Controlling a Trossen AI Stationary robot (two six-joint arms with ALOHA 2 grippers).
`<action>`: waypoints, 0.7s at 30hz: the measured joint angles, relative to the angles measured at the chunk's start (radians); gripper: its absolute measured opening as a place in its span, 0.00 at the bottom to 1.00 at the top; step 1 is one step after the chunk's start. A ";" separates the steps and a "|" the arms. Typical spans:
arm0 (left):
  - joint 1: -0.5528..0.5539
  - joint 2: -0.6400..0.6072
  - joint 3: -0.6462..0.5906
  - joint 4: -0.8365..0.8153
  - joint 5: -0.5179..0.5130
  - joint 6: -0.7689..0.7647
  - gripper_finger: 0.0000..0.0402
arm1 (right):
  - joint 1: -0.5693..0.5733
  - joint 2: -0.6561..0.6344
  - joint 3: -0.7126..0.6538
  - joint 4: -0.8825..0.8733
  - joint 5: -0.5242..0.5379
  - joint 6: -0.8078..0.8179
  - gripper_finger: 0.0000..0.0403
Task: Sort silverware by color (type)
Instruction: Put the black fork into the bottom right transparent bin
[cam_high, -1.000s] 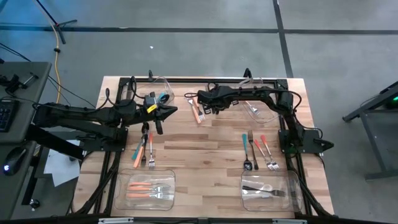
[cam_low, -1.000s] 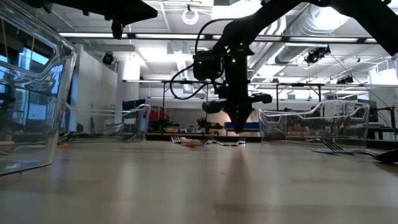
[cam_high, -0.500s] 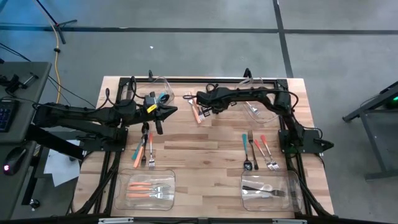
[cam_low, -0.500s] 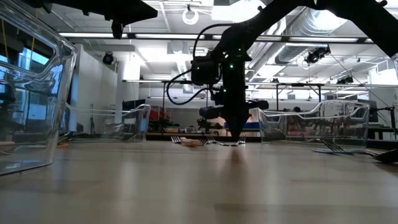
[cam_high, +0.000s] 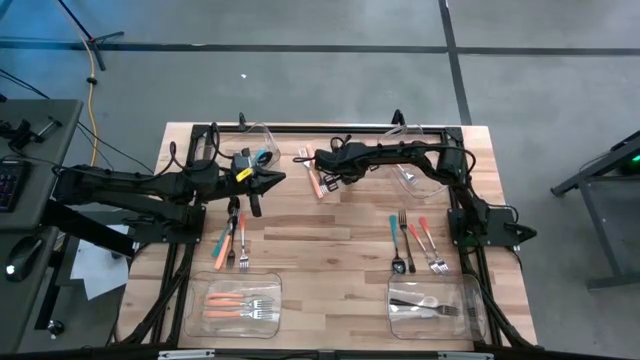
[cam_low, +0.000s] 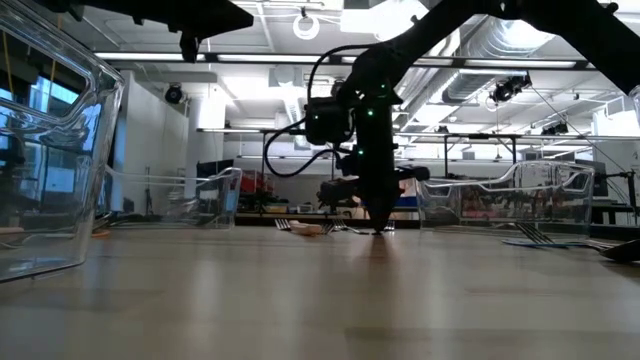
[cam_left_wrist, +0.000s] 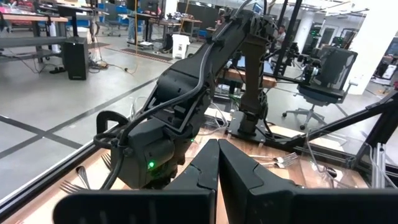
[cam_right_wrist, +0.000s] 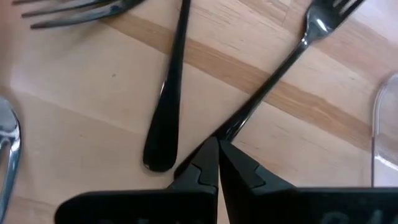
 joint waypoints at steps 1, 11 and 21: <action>0.000 0.000 0.000 0.000 0.000 0.000 0.00 | 0.004 0.000 0.000 -0.002 -0.003 -0.016 0.00; 0.000 0.000 0.000 0.000 -0.001 0.000 0.00 | 0.094 0.001 0.000 -0.067 -0.042 -0.081 0.00; 0.000 0.000 0.000 0.000 -0.002 -0.002 0.00 | 0.216 -0.003 -0.001 -0.108 -0.125 -0.069 0.00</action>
